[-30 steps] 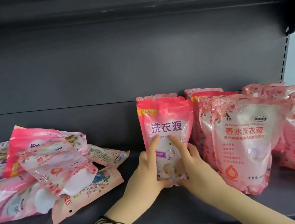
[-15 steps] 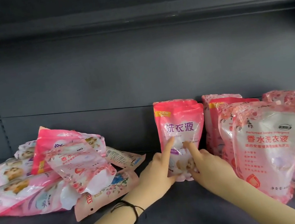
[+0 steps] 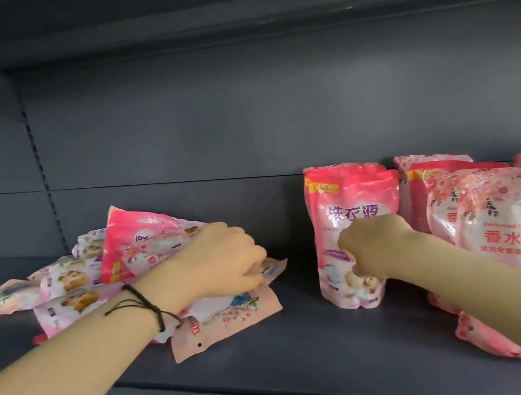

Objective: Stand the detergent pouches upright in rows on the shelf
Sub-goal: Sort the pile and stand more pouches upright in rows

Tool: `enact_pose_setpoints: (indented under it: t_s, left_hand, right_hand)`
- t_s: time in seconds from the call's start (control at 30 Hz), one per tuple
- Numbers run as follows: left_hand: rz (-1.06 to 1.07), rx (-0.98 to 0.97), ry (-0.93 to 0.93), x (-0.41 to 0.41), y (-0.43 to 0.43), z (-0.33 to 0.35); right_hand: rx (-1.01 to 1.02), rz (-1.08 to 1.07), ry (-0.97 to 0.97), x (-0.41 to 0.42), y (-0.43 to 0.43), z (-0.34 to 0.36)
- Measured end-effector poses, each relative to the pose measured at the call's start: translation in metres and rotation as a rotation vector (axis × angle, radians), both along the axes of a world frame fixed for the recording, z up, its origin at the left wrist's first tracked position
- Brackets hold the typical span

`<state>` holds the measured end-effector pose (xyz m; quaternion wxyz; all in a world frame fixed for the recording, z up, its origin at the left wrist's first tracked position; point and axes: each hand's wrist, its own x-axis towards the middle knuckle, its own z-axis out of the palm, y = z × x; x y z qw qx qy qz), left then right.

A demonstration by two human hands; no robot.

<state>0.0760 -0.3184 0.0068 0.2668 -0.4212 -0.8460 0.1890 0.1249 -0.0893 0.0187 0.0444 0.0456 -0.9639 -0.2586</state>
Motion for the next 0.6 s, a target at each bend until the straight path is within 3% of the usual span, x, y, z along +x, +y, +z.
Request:
enact_pose_setpoints:
  t_s: [0.27, 0.43, 0.6]
  left_hand:
    - [0.280, -0.077, 0.077, -0.009, -0.108, 0.016]
    - [0.284, -0.057, 0.068, -0.027, -0.161, 0.009]
    - [0.266, 0.049, 0.076, -0.060, -0.203, 0.008]
  right_hand:
    - [0.035, 0.181, -0.012, -0.028, -0.080, 0.025]
    - [0.089, 0.255, 0.006, -0.060, -0.135, 0.022]
    - [-0.049, 0.272, 0.030, -0.090, -0.178, 0.025]
